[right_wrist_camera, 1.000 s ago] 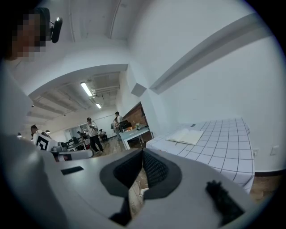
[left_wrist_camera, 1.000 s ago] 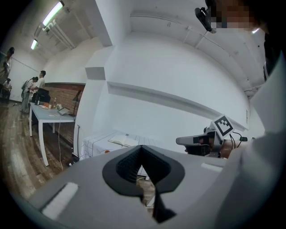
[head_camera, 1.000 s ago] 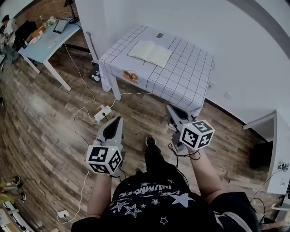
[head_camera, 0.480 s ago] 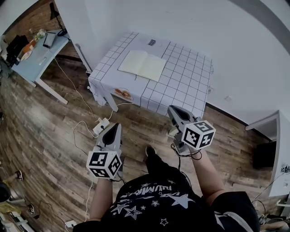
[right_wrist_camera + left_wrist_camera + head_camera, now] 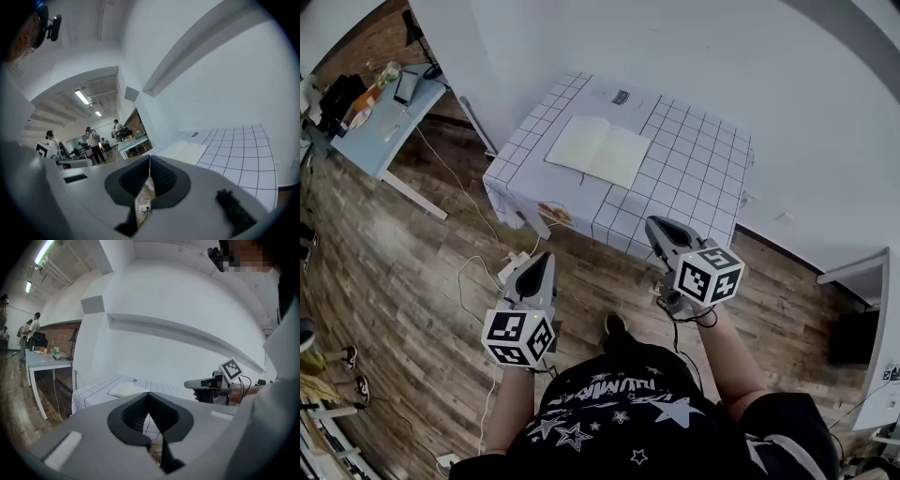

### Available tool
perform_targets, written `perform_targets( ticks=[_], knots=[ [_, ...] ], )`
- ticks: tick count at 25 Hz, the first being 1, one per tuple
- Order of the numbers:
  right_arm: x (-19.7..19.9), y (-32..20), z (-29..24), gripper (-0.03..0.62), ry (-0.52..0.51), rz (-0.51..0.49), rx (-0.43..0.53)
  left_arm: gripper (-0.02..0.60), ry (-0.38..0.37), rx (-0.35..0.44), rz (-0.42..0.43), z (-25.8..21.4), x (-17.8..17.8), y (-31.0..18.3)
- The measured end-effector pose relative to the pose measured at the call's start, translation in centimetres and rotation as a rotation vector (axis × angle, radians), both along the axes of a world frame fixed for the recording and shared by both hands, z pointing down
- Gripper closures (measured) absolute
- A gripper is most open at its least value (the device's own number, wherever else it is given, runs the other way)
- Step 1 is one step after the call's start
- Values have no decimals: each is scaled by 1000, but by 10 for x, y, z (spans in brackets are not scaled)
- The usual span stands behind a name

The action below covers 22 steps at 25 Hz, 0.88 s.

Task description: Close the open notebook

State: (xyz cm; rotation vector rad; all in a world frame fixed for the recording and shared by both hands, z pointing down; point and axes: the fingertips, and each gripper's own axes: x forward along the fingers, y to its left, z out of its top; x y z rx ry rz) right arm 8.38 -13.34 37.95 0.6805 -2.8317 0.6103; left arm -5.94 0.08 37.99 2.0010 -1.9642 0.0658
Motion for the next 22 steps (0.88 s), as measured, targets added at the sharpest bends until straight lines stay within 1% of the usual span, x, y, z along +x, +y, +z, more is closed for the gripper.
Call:
perform_targets(
  ticks=[7,12,16,22],
  knots=[
    [-3,-48,2,579,-12,-13,-5,572,-19,-4,-22,-1,-7,-45],
    [-6,-78,5,579,-22,-25,-14,572,-14,-12,-30,6,2,-73],
    [-13,-84,11,579,-33,-47,-39,572,-31,-27,-21,7,5,-84],
    [-20,-93,15,579,-37,-50,-53,572,-27,-34,-46,9,-12,-95]
  ],
)
